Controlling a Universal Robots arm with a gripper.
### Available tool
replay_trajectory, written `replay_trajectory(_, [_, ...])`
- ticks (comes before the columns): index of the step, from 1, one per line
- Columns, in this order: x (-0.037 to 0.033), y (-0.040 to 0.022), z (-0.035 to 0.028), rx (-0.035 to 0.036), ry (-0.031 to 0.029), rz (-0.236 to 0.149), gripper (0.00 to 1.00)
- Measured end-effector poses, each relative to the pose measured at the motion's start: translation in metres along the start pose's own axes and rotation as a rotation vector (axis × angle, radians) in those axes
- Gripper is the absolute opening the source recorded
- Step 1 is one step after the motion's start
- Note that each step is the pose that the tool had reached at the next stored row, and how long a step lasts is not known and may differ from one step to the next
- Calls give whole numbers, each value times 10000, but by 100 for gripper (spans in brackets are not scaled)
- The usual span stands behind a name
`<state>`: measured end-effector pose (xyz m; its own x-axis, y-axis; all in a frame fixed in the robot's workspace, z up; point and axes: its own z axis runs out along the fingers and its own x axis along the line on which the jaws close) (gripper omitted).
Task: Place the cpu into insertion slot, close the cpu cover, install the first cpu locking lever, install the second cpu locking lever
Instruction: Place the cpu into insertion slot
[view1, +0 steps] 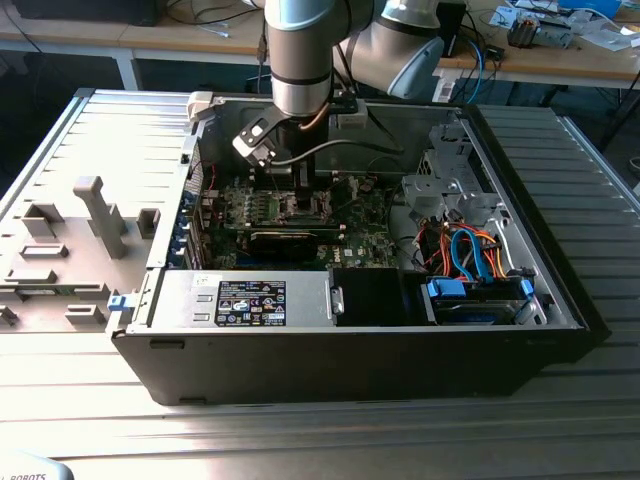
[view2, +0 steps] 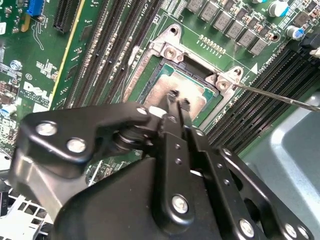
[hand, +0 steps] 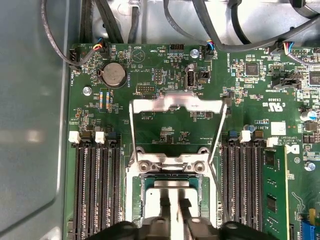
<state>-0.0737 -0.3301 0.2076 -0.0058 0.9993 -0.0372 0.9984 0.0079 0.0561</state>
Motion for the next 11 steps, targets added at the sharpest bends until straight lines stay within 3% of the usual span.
replay_trajectory(2, [-10,0,1,-1,1,-11,11])
replay_trajectory(8, [-78,-2,20,0,0,-26,11])
replay_trajectory(11, [-80,-3,29,2,-2,-28,11])
